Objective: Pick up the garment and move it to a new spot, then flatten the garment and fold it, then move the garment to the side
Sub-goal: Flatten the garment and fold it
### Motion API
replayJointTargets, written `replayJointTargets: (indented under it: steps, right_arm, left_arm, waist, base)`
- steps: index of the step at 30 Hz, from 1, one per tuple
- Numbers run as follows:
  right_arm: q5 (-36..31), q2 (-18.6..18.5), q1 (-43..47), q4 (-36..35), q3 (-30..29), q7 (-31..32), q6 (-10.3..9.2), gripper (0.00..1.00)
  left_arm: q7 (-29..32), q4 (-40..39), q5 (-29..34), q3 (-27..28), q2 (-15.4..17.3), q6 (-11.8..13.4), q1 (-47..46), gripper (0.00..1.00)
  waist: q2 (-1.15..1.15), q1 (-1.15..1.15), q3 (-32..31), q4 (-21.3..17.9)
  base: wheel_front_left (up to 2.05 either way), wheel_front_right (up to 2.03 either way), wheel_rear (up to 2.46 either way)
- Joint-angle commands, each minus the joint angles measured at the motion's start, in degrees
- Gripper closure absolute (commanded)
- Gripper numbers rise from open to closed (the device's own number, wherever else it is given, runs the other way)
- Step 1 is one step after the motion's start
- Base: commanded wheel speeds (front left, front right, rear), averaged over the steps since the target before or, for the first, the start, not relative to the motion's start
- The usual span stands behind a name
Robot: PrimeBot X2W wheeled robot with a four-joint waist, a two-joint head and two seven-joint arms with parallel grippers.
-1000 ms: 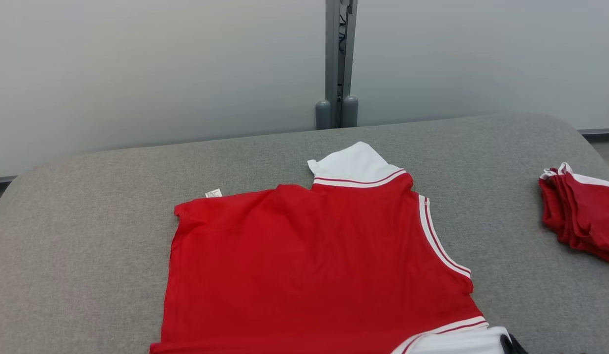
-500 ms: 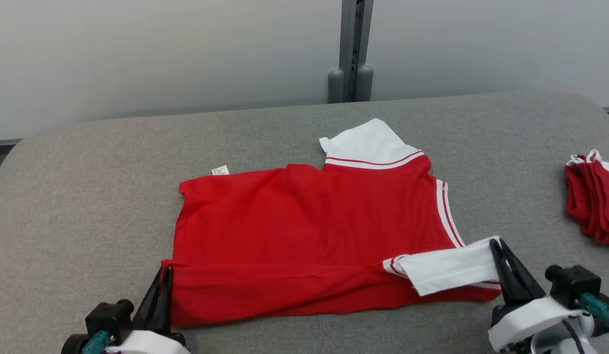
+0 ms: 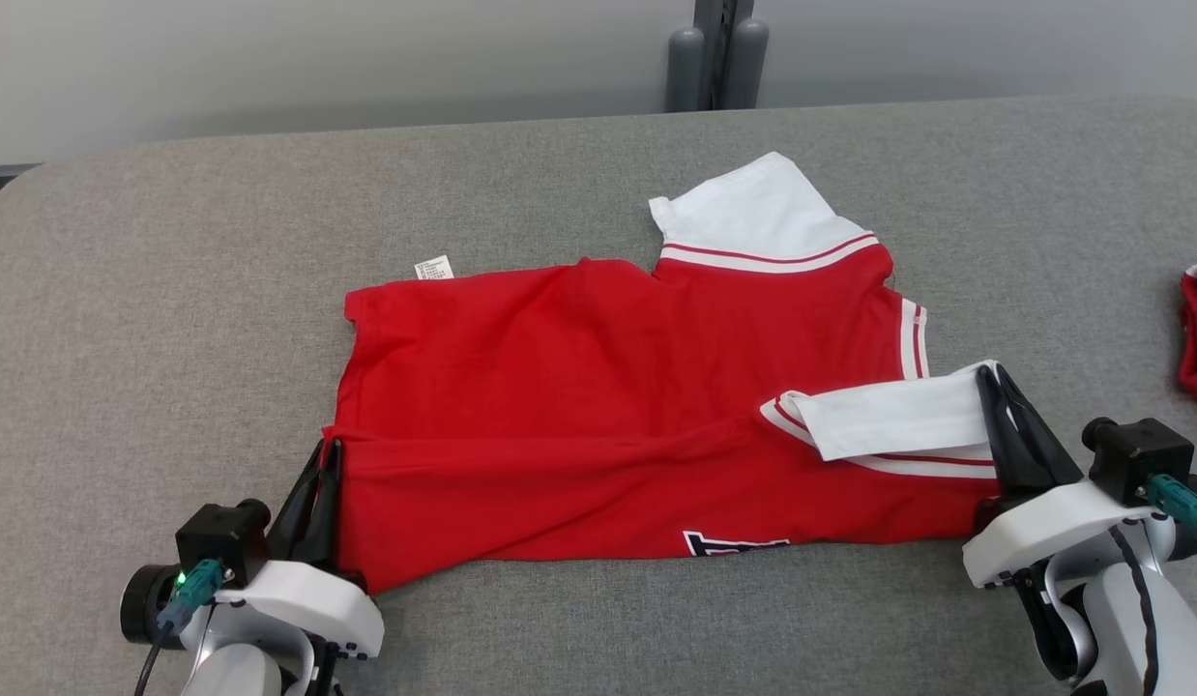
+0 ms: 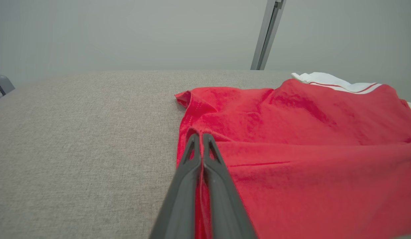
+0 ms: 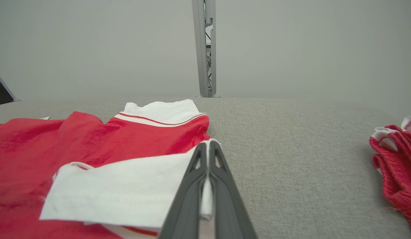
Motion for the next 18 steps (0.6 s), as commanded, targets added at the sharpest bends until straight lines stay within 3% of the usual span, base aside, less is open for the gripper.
replayJointTargets:
  steps: [1,8,9,10,11,12,14,18]
  right_arm:
    - [-0.20,-0.26,-0.89,0.40,0.02,0.04,-0.01,1.00]
    - [-0.45,-0.01,-2.15,1.64,0.42,0.04,-0.01,1.00]
    - [-0.11,0.27,-2.36,1.89,0.54,0.05,-0.01,0.94]
    - [0.34,0.46,-2.67,1.95,0.47,0.04,-0.01,0.60]
    - [0.63,0.50,-3.02,2.10,0.38,0.05,-0.01,0.10]
    - [1.07,0.66,-3.26,1.90,0.08,0.04,-0.01,0.00]
    - [1.58,0.88,-3.46,1.44,-0.29,0.05,-0.01,0.00]
    - [1.51,0.92,-3.26,0.32,-1.51,0.04,-0.01,0.00]
  left_arm:
    - [-0.08,-0.04,0.31,0.22,0.26,0.35,-1.77,1.00]
    - [-0.08,0.58,0.83,-0.34,0.26,0.93,-3.66,1.00]
    - [-0.08,0.75,1.01,-0.20,0.27,1.14,-3.96,1.00]
    - [-0.08,0.85,1.21,-0.06,0.26,1.39,-4.12,1.00]
    - [-0.08,0.79,1.34,0.17,0.28,1.60,-4.28,0.92]
    - [-0.08,0.62,1.42,0.31,0.25,1.85,-4.37,0.65]
    - [-0.08,-0.25,1.81,0.69,0.28,2.58,-4.47,0.00]
    - [-0.08,-1.53,2.03,1.02,0.28,4.02,-3.59,0.00]
  waist:
    - [0.00,0.00,0.80,0.15]
    - [0.00,0.00,1.85,0.14]
    - [0.00,0.00,1.98,0.06]
    - [0.00,0.00,2.12,-0.04]
    - [0.00,0.00,2.26,-0.14]
    - [0.00,0.00,2.36,-0.24]
    - [0.00,0.00,2.56,-0.35]
    - [0.00,0.00,2.60,-0.39]
  base:
    - [0.00,0.00,0.00]
    - [0.00,0.00,0.00]
    - [0.00,0.00,0.00]
    - [0.00,0.00,0.00]
    - [0.00,0.00,0.00]
    - [0.00,0.00,0.00]
    - [0.00,0.00,0.00]
    - [0.00,0.00,0.00]
